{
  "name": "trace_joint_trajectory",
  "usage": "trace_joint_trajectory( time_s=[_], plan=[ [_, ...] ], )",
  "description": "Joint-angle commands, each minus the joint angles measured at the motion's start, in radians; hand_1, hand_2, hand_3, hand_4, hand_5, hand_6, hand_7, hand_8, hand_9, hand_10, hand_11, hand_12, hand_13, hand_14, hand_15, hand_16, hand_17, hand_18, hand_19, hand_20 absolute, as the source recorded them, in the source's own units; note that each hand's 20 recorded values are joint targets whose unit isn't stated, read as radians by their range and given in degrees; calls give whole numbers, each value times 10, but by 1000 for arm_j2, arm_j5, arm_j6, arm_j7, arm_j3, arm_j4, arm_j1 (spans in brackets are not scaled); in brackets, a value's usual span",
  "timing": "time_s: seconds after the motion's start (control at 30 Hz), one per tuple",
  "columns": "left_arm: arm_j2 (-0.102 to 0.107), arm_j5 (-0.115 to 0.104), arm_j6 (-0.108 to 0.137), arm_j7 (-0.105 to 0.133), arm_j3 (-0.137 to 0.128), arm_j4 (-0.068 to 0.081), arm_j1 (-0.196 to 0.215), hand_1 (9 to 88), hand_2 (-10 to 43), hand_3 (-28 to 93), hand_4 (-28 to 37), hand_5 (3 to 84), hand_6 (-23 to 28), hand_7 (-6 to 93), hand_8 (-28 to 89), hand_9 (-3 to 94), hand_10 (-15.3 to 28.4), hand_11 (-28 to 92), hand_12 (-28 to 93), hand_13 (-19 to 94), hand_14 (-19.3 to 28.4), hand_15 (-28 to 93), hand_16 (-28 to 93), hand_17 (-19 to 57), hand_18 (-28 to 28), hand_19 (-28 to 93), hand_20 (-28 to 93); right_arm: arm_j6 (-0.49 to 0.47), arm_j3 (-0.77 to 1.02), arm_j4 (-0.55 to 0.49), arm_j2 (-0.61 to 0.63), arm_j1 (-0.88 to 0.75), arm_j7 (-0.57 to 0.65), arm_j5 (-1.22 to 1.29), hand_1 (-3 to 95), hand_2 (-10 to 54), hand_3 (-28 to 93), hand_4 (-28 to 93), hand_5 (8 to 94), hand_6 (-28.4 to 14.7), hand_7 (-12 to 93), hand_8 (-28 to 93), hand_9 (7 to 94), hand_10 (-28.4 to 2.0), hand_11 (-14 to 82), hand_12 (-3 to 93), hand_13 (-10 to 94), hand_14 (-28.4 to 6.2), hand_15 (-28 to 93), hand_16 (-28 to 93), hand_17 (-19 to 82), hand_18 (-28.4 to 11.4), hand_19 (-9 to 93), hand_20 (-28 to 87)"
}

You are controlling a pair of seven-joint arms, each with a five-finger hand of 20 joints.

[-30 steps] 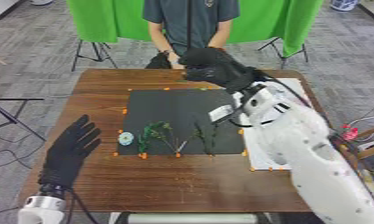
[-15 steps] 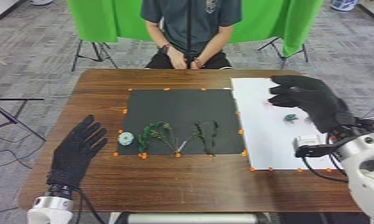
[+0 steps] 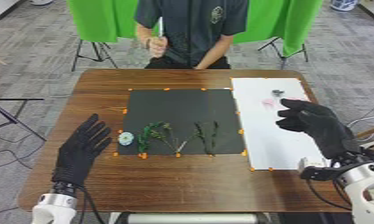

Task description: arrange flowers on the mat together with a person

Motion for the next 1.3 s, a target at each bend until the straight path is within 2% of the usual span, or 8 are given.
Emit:
trace_joint_trajectory(
  time_s=[0.03,0.1,0.2,0.37,0.7,0.8,1.13,1.3],
  plan=[
    [-14,-1,-4,-6,2,-1,20,276,-23,691,-256,298,33,196,-103,255,113,175,169,216,130,215,29,-100,218,431,90,41,-7,-3,-6,-6,0,14,200,-1,856,-228,423,-50,201,-110,449,-158,174,230,399,-142,367,196,92,-225,495,285],
    [-9,5,-9,-3,-2,1,12,276,-23,691,-256,298,33,196,-103,255,112,175,170,216,129,215,29,-100,219,432,90,36,-5,-4,-6,-7,-2,9,201,-1,857,-228,424,-49,204,-111,451,-159,176,230,399,-141,370,196,93,-225,496,285],
    [-8,-1,12,6,-2,-1,14,275,-23,691,-255,297,33,195,-103,255,112,175,170,216,130,216,29,-100,220,432,89,39,-8,1,0,1,7,13,202,-1,858,-228,424,-49,208,-114,452,-159,177,229,400,-141,373,195,93,-225,496,286],
    [-19,-2,6,-16,-4,2,4,276,-23,690,-256,297,33,196,-103,257,112,176,169,217,130,218,29,-101,219,432,89,34,-20,5,-12,10,11,5,203,-1,861,-229,424,-49,211,-116,452,-159,177,228,400,-141,375,192,93,-225,497,286],
    [-18,-2,12,-8,-5,0,9,276,-21,687,-254,297,33,195,-102,257,113,176,169,217,131,218,29,-99,217,433,89,42,-30,9,-10,23,18,1,205,1,865,-230,425,-50,209,-116,452,-160,178,227,401,-141,377,190,94,-224,499,286],
    [-20,-4,14,-15,-4,-1,6,276,-22,688,-253,298,33,194,-102,257,113,175,168,217,130,216,28,-99,216,433,89,39,-33,10,-10,25,20,1,205,2,865,-230,425,-49,210,-116,452,-160,178,227,400,-141,377,190,94,-224,499,286],
    [-16,-2,-3,-29,-6,8,-10,275,-20,687,-255,298,34,192,-101,257,112,174,169,217,130,216,28,-100,215,432,89,31,-41,15,-4,31,18,-4,213,-2,873,-227,427,-49,214,-119,454,-158,180,226,401,-140,378,189,93,-224,499,285],
    [-12,-2,-2,-28,-4,10,-13,275,-20,688,-254,299,33,192,-101,258,113,175,169,217,131,216,29,-100,213,432,89,30,-42,15,0,32,13,-4,213,-1,873,-228,427,-48,217,-119,454,-158,182,227,401,-139,376,189,93,-224,498,285]
  ],
)
